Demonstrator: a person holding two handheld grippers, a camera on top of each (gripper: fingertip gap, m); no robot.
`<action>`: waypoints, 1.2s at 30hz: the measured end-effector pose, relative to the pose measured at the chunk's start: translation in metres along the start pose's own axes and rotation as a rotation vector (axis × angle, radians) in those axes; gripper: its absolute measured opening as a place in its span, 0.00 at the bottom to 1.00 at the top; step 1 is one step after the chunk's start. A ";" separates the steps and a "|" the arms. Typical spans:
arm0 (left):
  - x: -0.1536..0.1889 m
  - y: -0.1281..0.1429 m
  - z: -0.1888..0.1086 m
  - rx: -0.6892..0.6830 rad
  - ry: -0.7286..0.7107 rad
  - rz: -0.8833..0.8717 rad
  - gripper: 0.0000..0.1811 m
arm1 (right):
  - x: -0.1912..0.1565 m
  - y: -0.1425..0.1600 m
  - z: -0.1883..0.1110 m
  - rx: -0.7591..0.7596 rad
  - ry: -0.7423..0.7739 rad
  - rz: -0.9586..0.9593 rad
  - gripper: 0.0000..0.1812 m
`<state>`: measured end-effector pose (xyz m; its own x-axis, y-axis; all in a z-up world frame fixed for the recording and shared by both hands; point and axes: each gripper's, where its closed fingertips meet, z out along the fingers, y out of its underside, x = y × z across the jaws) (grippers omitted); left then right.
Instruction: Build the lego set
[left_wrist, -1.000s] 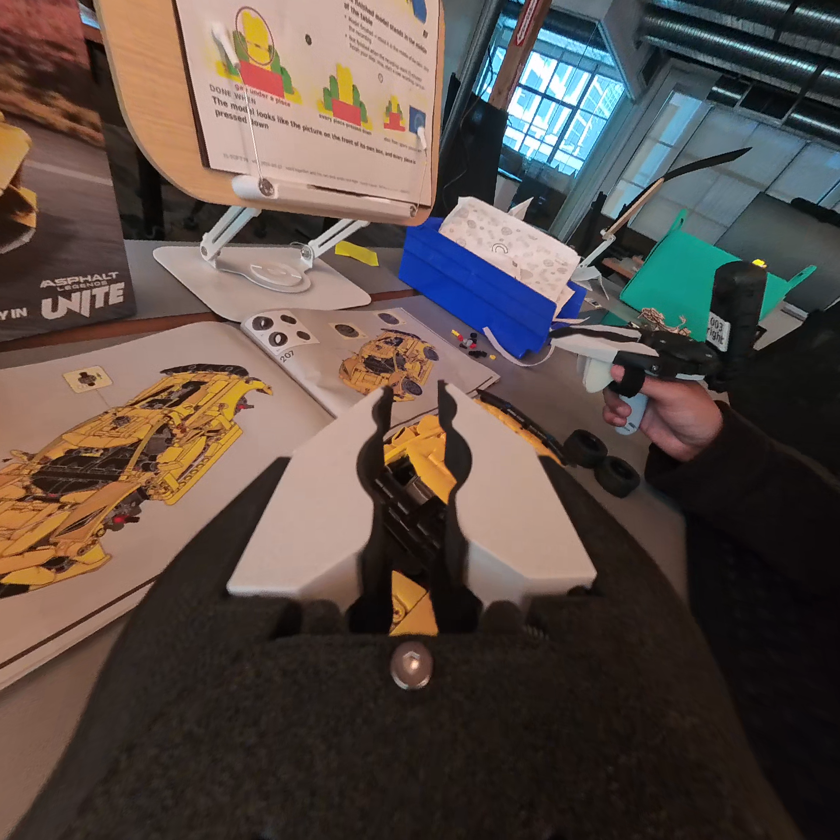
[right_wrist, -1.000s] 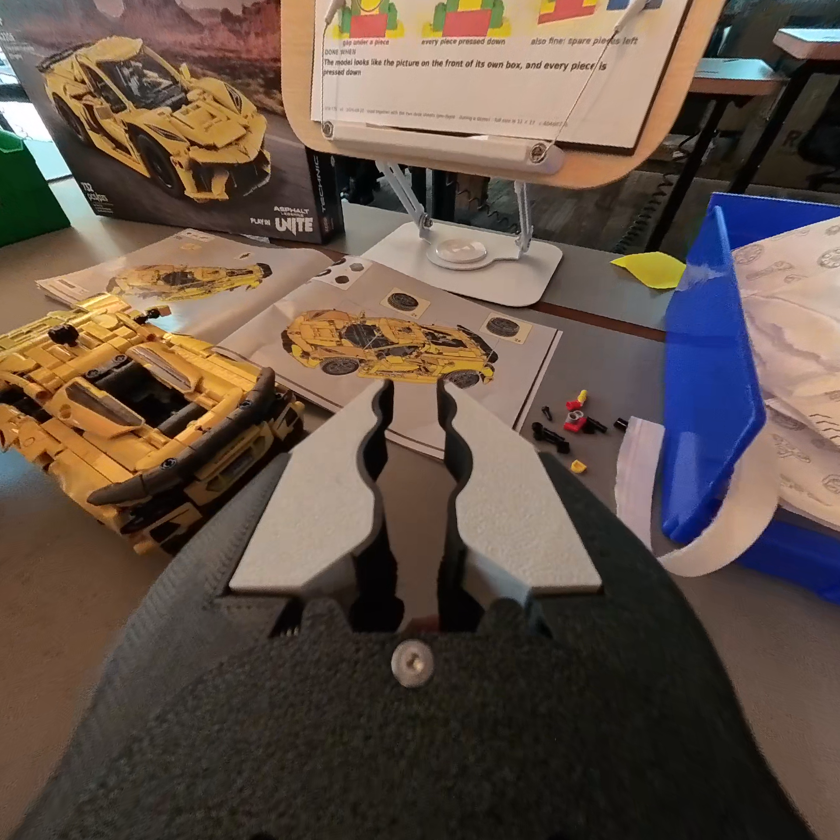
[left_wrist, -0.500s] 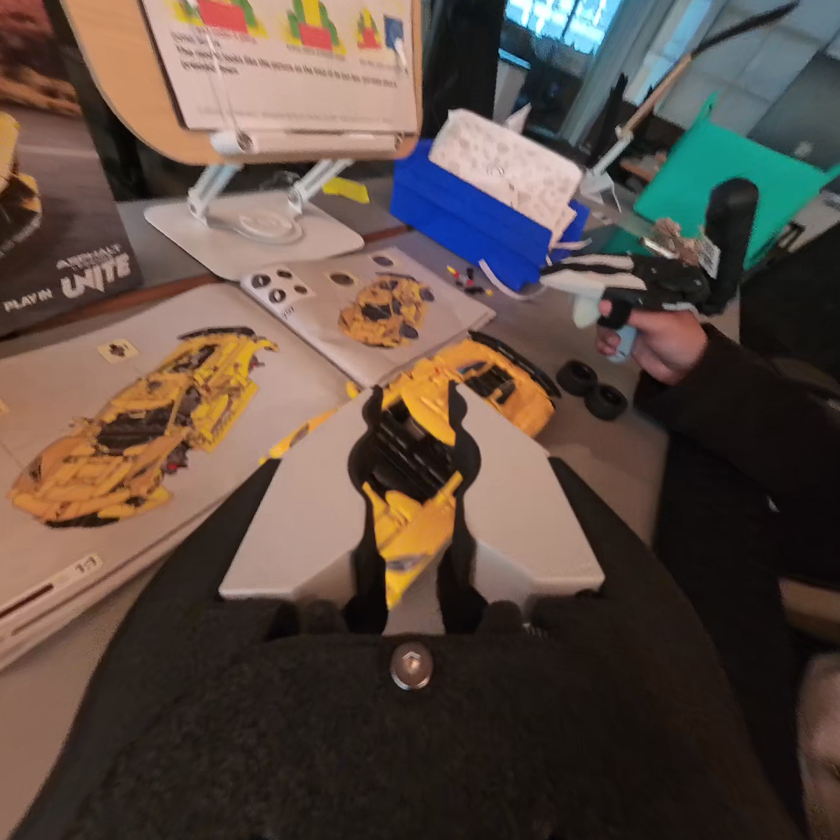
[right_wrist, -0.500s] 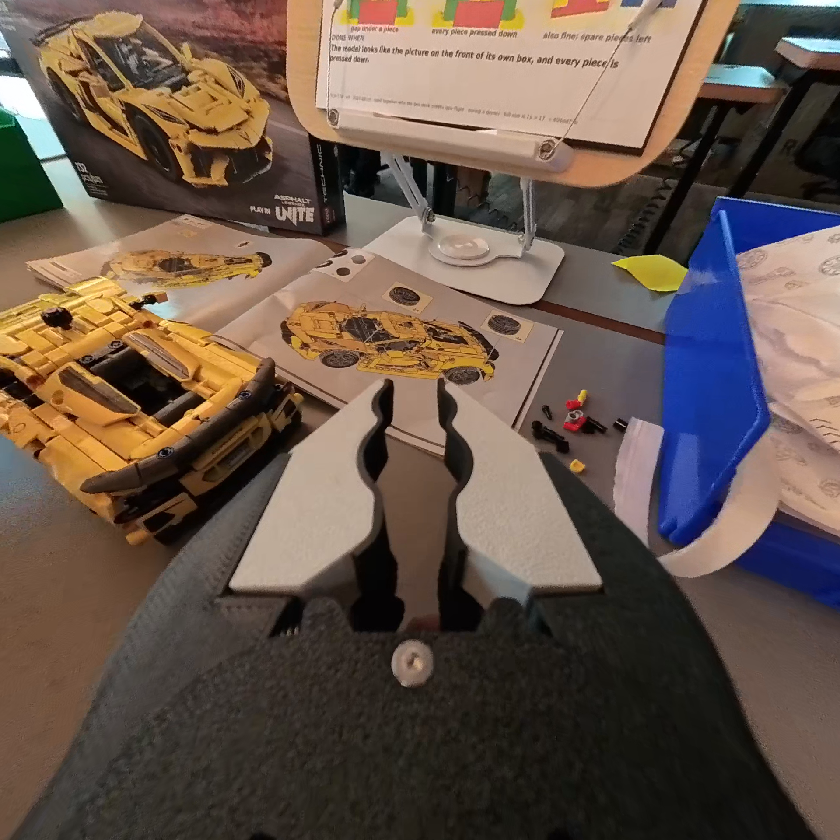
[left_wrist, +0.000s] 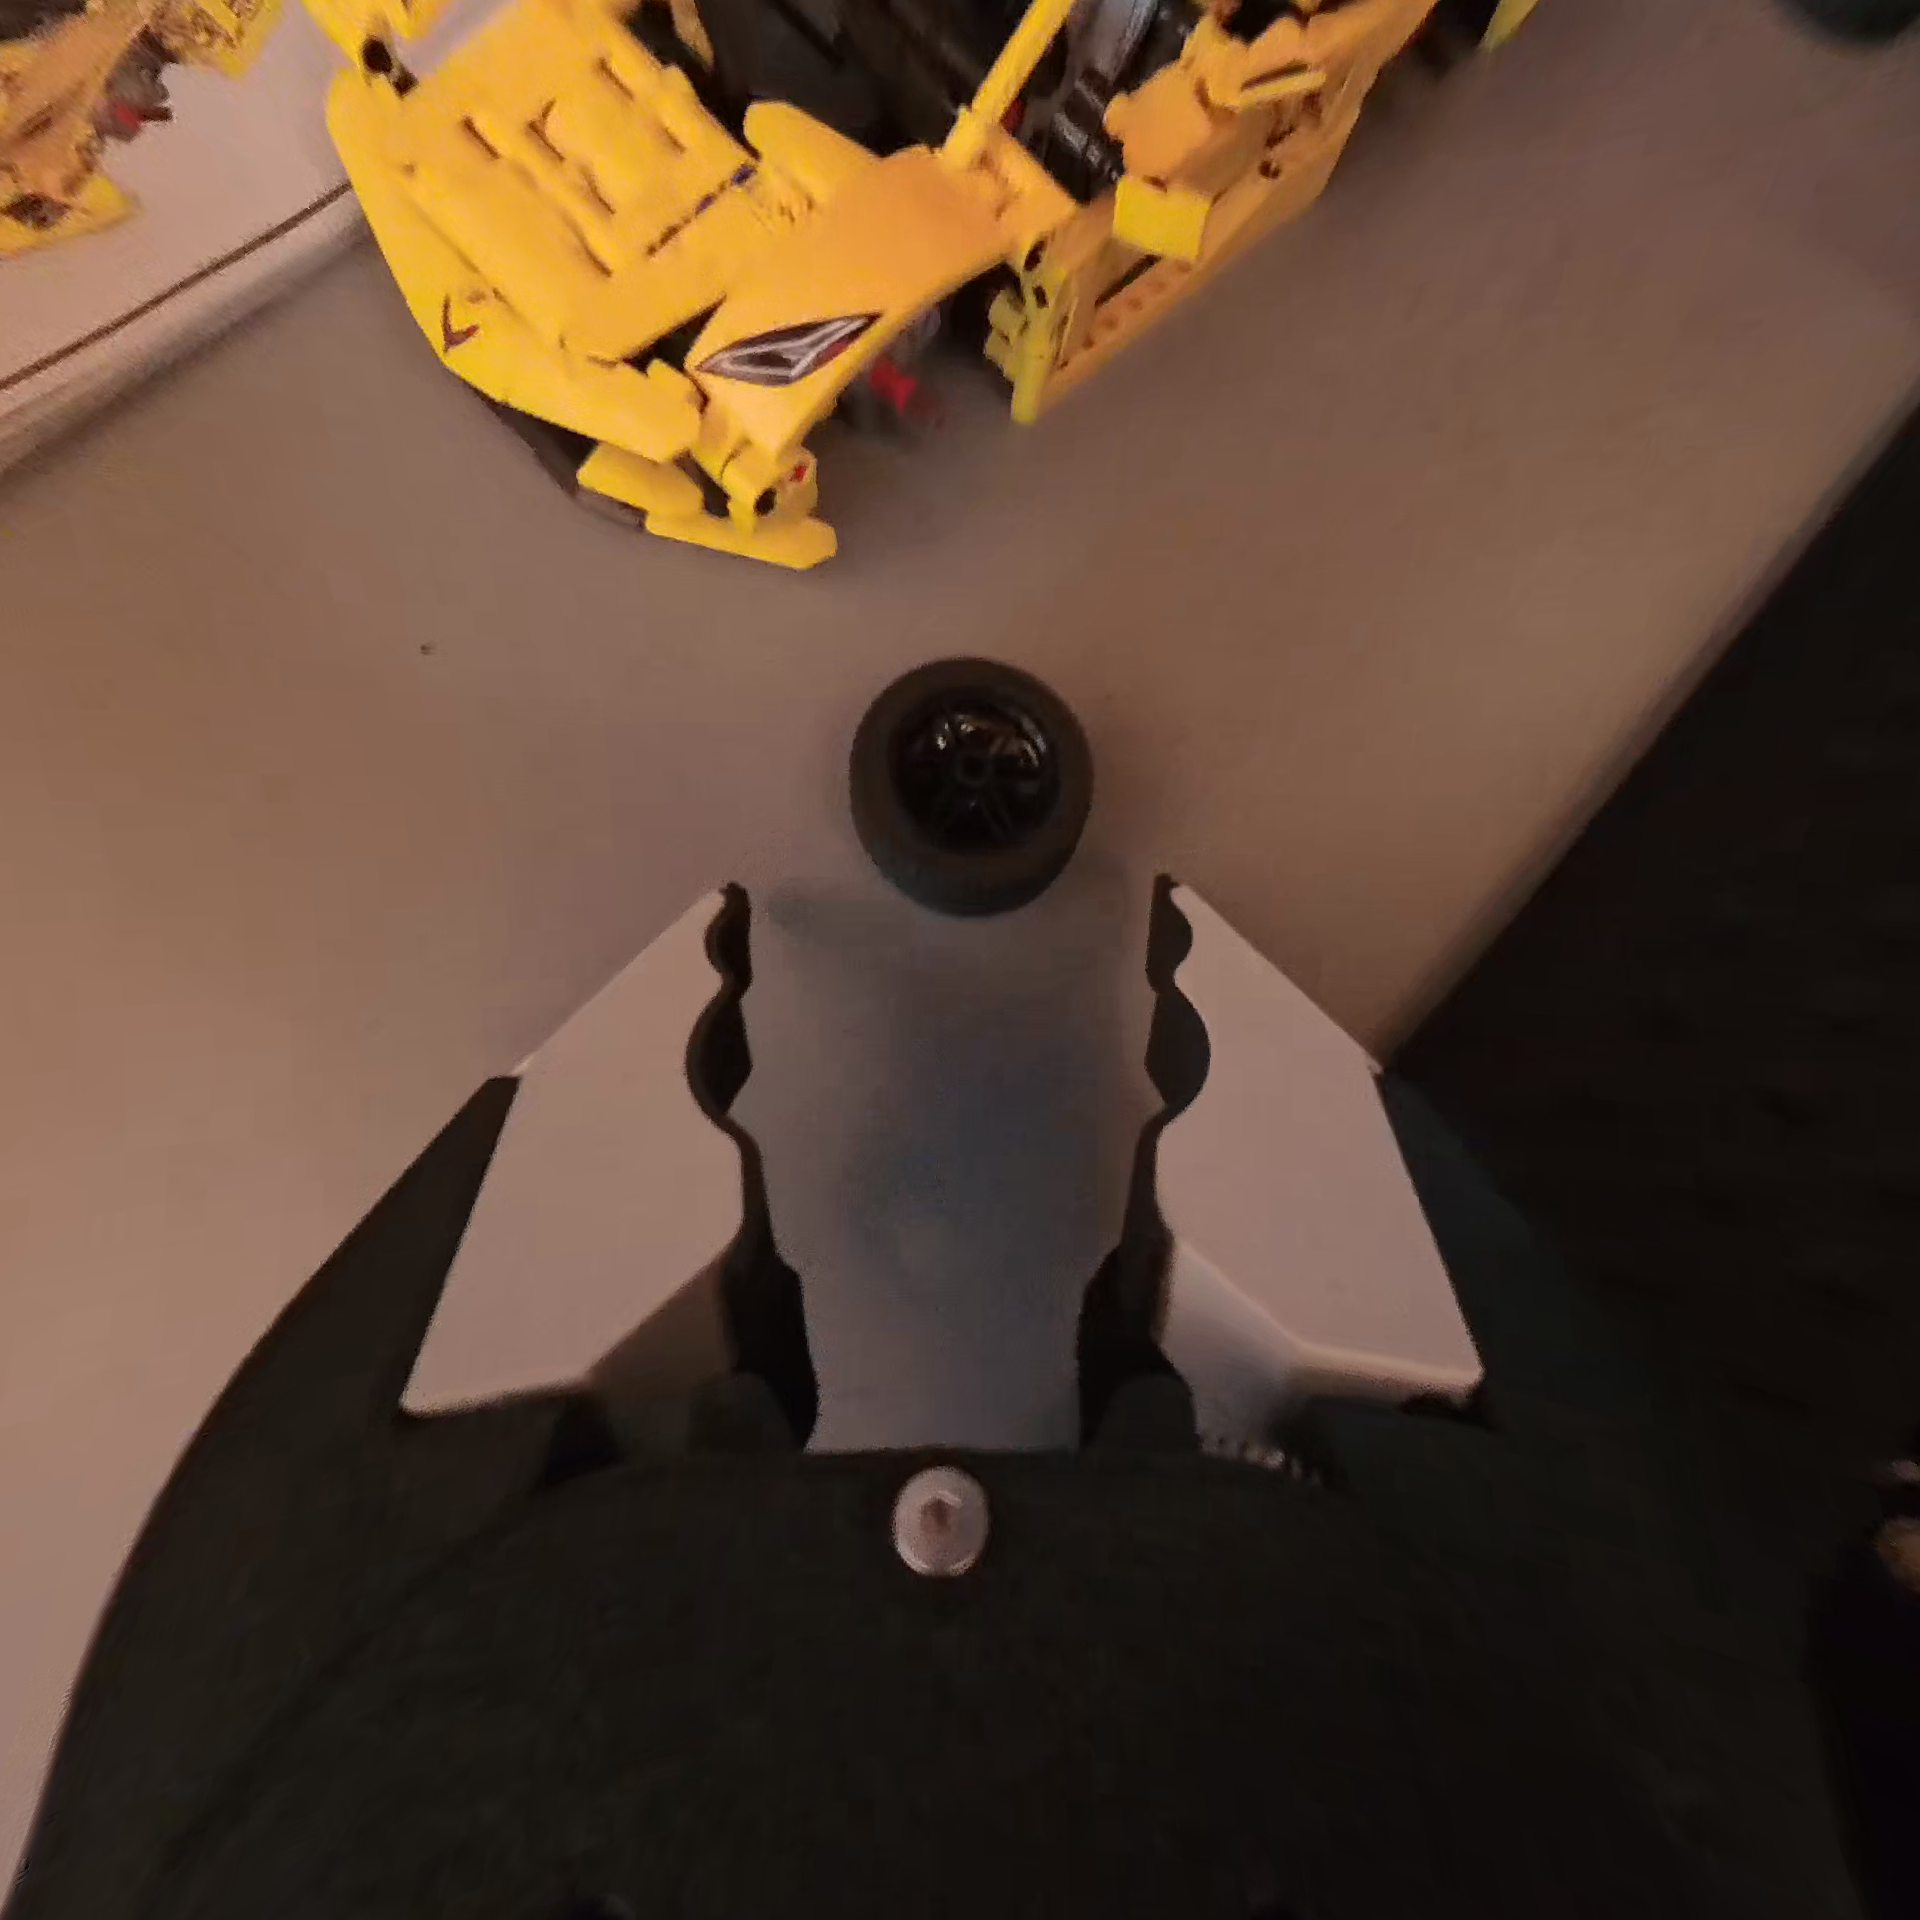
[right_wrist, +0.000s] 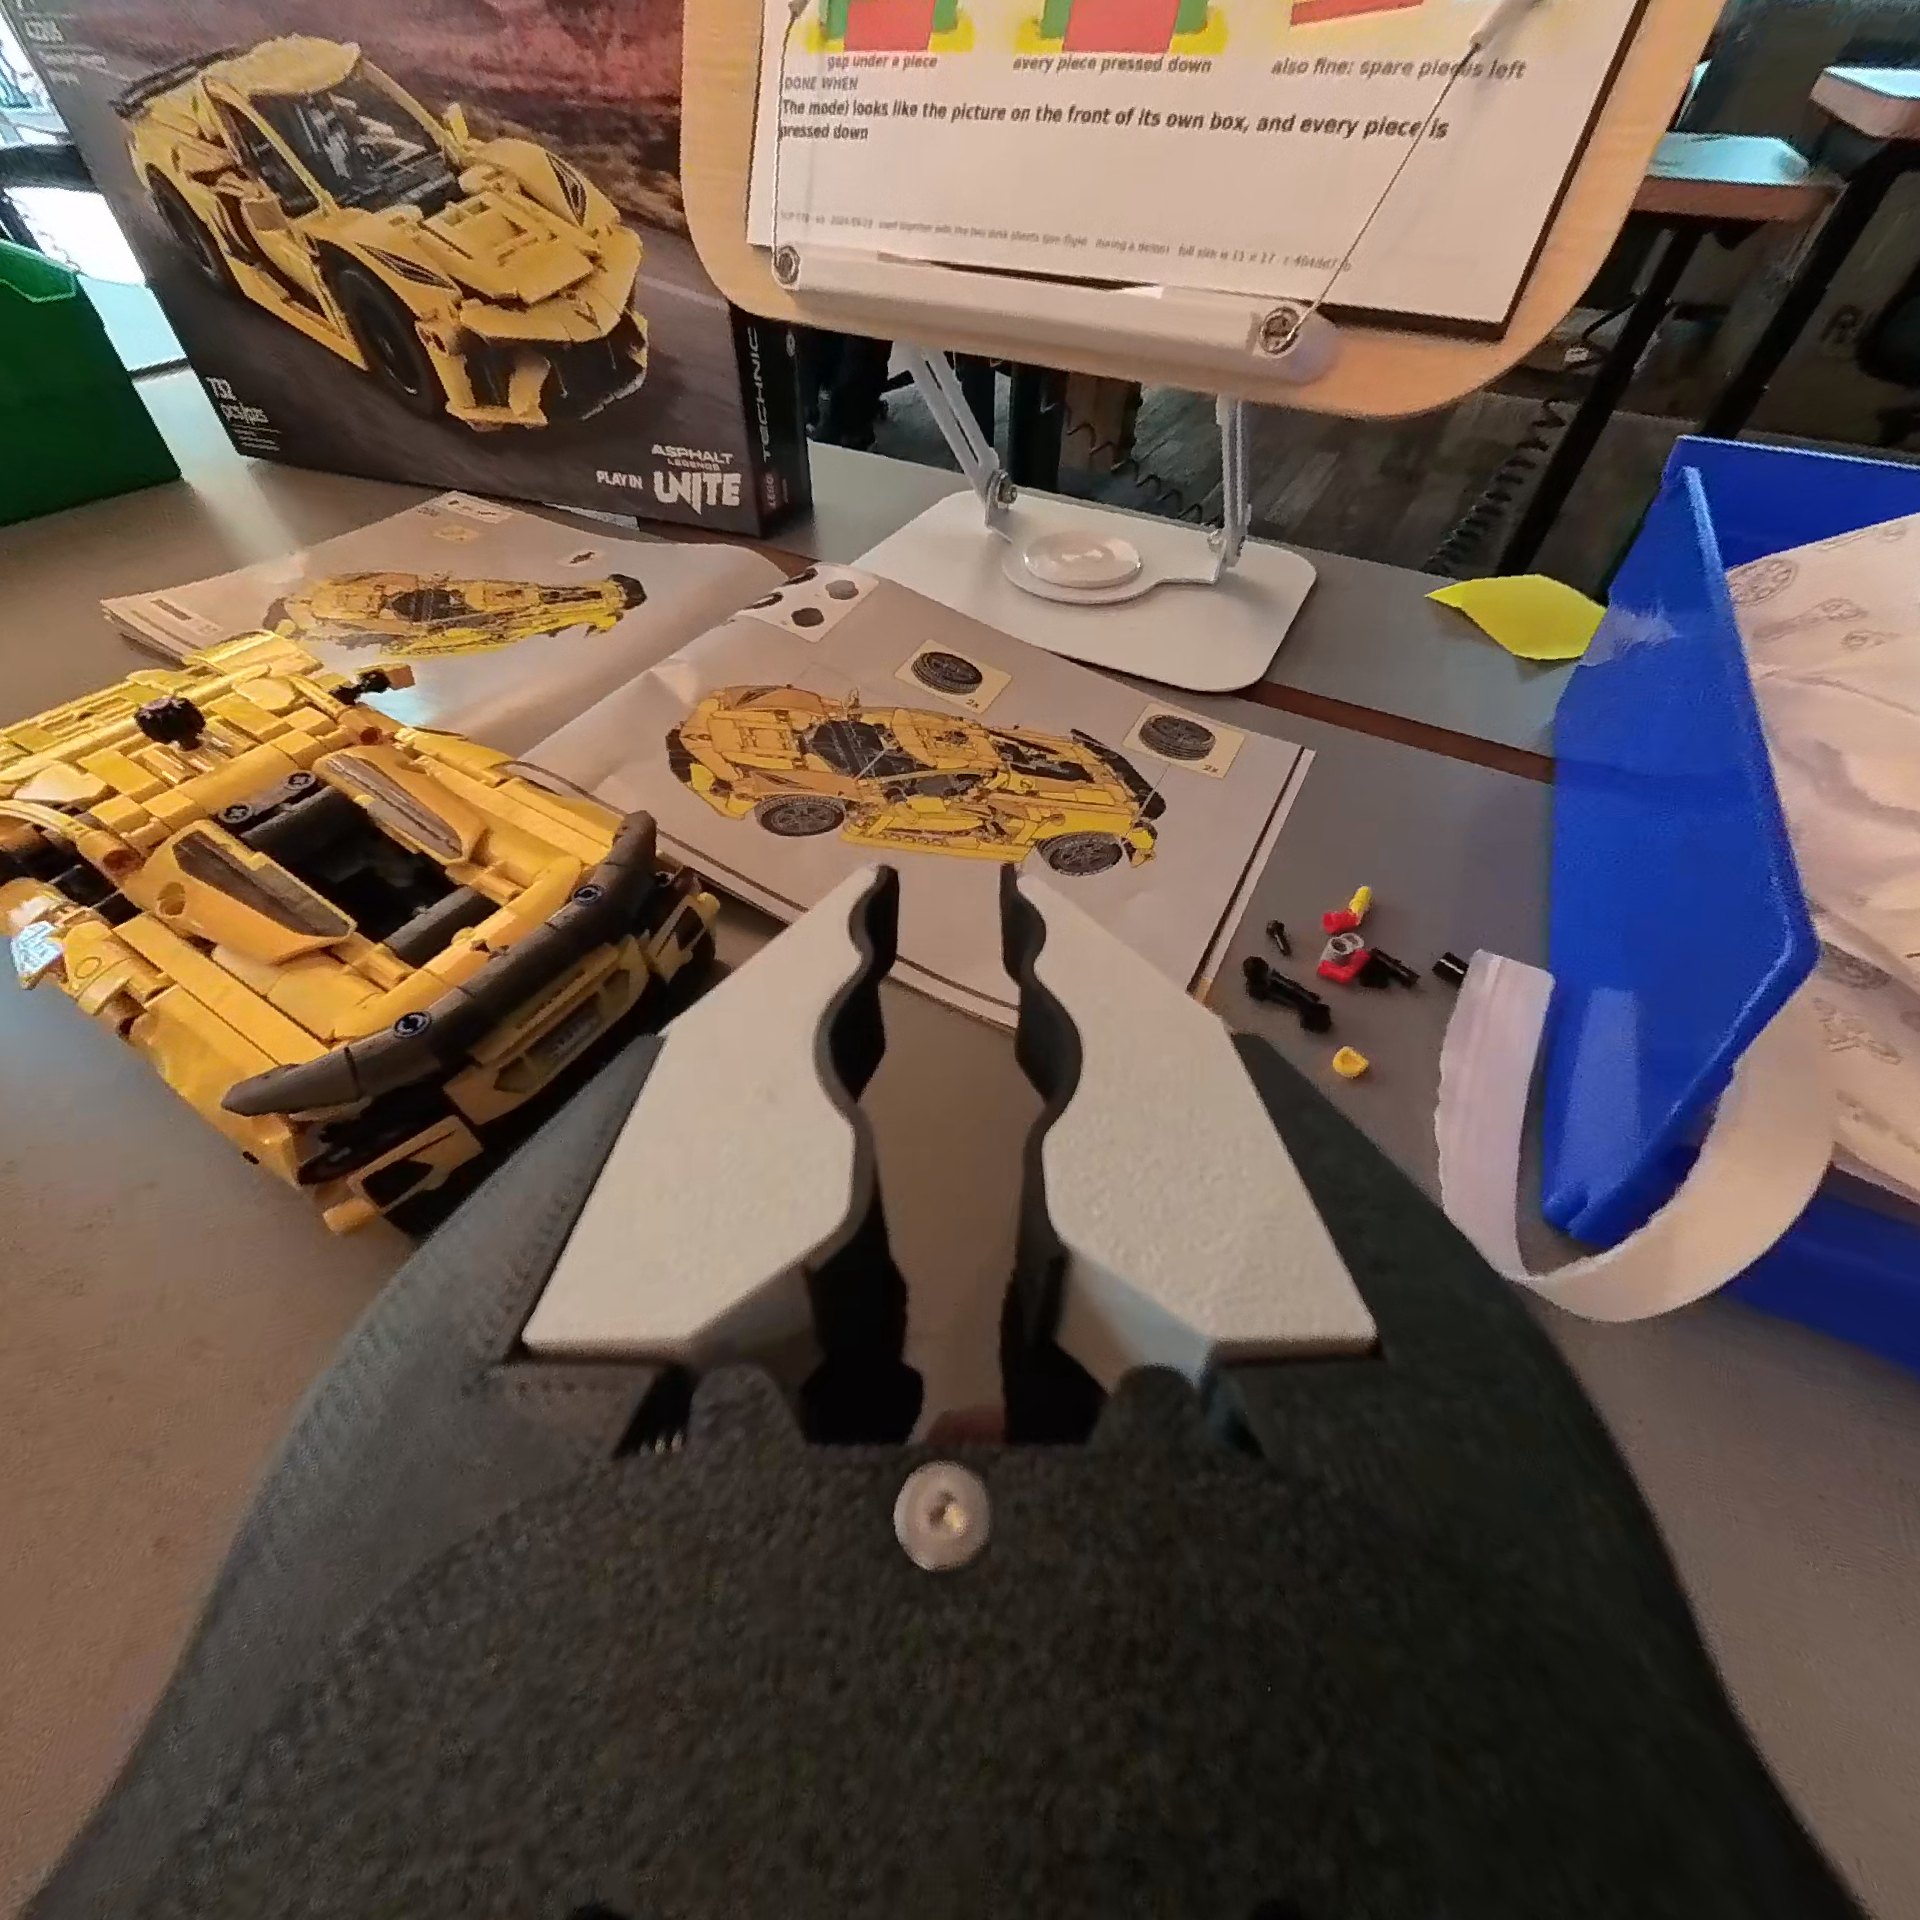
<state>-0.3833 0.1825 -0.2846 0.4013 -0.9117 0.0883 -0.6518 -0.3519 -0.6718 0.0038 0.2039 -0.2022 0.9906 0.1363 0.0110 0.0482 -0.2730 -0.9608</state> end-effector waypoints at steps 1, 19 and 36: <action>0.001 -0.002 0.003 0.001 0.003 0.012 0.43 | 0.000 0.000 0.000 0.000 0.000 0.000 0.10; -0.067 0.029 -0.025 -0.050 -0.098 -0.076 0.27 | -0.005 0.000 0.002 -0.011 -0.020 -0.012 0.10; -0.068 0.018 -0.074 0.092 -0.056 -0.110 0.24 | -0.008 0.002 0.004 -0.027 -0.027 -0.033 0.10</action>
<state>-0.4699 0.2224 -0.2479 0.5035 -0.8548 0.1255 -0.5412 -0.4253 -0.7254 -0.0044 0.2060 -0.2054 0.9846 0.1714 0.0346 0.0846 -0.2935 -0.9522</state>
